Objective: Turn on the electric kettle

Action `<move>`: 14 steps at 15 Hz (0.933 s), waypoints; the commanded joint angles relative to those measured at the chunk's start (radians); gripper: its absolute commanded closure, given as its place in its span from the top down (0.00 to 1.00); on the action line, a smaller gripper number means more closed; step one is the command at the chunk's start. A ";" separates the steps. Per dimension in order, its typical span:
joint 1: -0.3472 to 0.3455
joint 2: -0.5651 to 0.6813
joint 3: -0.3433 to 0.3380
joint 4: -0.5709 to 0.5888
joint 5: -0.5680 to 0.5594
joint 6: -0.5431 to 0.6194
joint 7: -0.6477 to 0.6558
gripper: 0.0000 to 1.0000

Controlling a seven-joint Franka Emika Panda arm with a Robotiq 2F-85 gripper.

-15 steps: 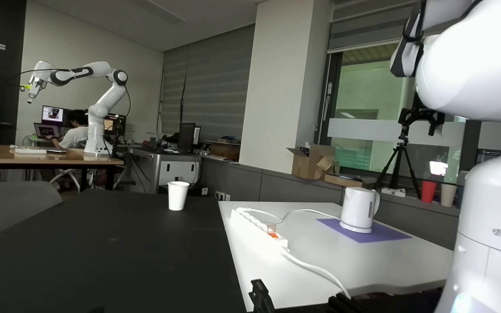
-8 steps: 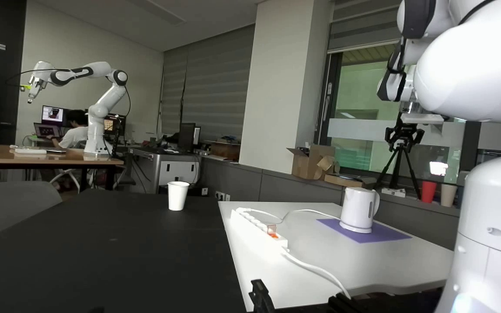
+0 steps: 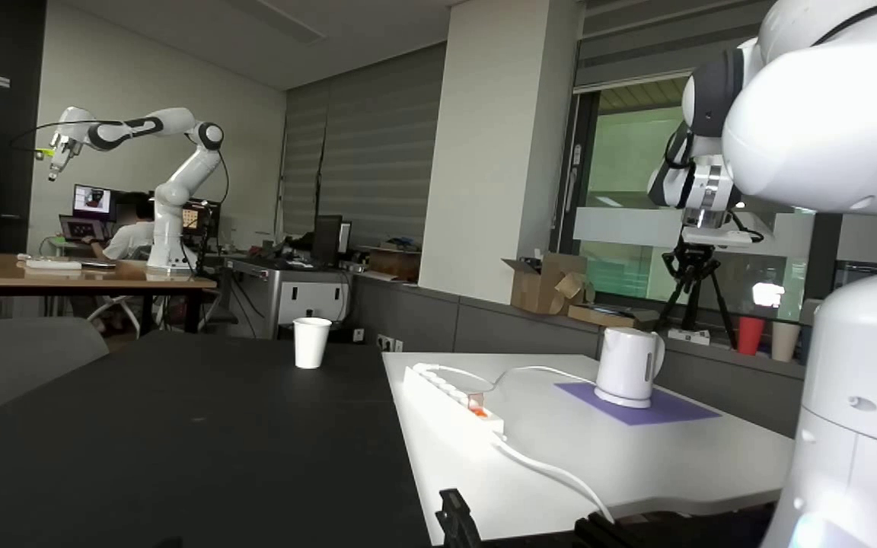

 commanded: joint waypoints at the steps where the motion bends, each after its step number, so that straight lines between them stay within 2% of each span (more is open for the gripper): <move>1: -0.031 0.101 0.036 0.151 -0.019 -0.069 0.073 0.00; 14: -0.093 0.277 0.096 0.353 -0.021 -0.188 0.101 0.00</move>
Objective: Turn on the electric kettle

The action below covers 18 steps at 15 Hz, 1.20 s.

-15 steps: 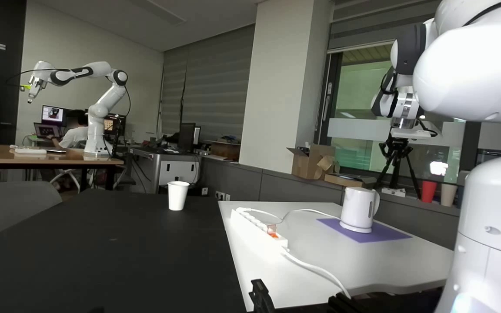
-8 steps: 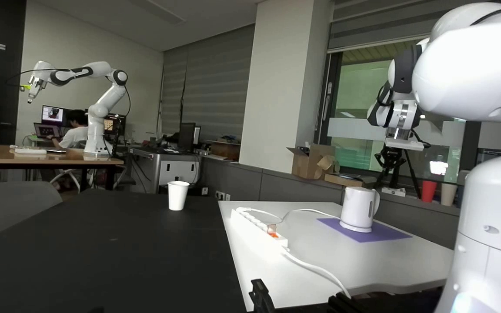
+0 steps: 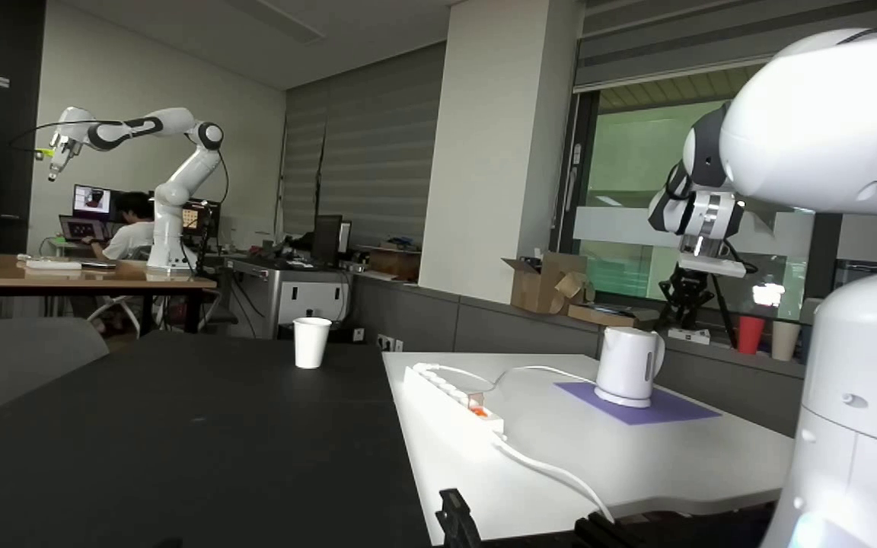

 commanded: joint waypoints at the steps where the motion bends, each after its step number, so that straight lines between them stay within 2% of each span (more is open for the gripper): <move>1: -0.026 0.074 0.031 0.126 -0.016 -0.057 0.042 0.00; 9: -0.037 0.163 0.073 0.249 -0.013 -0.105 0.037 0.00; 10: -0.029 0.155 0.059 0.229 0.008 -0.093 0.027 0.00; 18: -0.028 0.173 0.078 0.253 0.016 -0.099 0.018 0.00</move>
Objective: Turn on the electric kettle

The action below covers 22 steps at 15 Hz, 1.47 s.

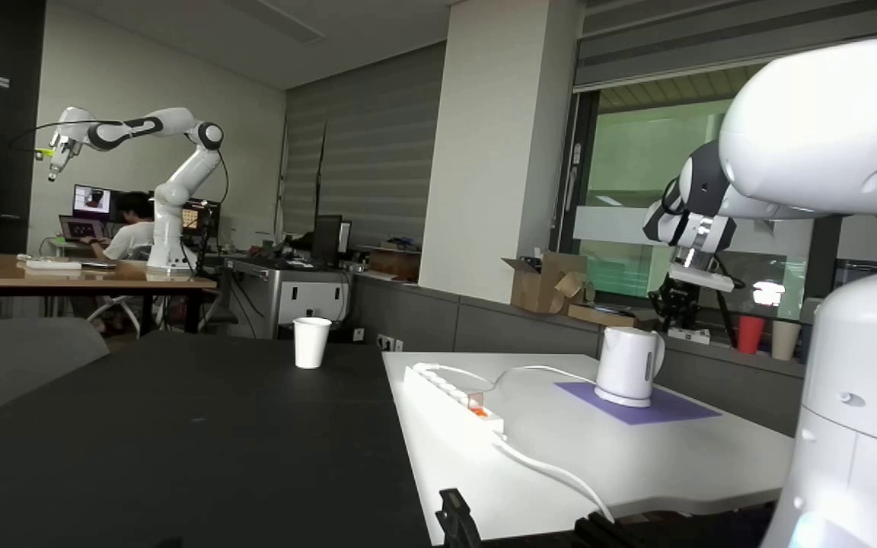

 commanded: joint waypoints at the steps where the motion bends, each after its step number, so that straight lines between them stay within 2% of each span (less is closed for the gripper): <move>1: -0.003 0.036 0.013 0.075 0.009 -0.012 0.014 0.00; 10: 0.004 0.053 0.014 0.090 0.004 0.042 0.008 0.00; 22: 0.019 0.068 0.012 0.091 0.000 0.046 0.011 0.00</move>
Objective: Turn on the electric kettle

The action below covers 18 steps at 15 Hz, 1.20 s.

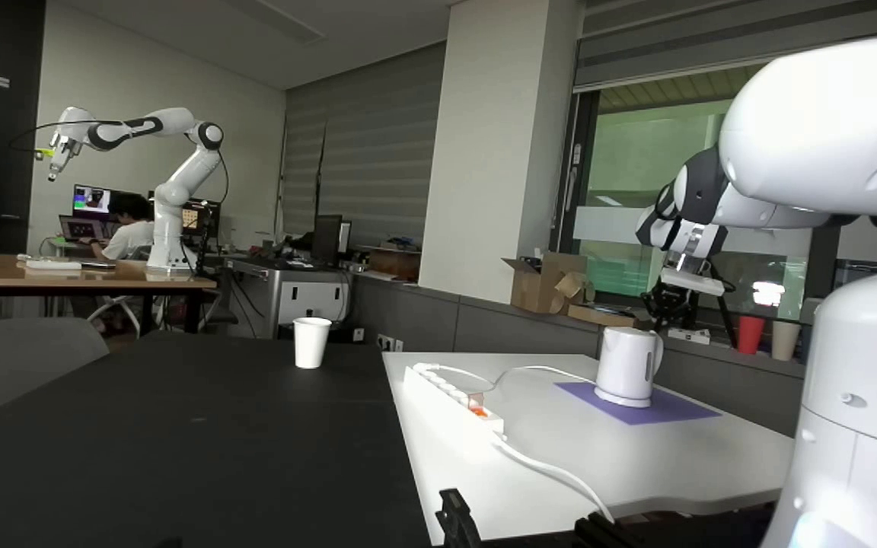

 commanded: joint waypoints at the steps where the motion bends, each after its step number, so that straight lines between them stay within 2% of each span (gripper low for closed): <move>1: 0.005 0.029 0.002 0.051 -0.002 -0.016 0.012 0.00; 11: 0.047 0.021 -0.033 0.028 -0.043 -0.003 0.018 0.00; 18: 0.075 -0.031 -0.057 0.057 -0.047 0.024 0.044 0.00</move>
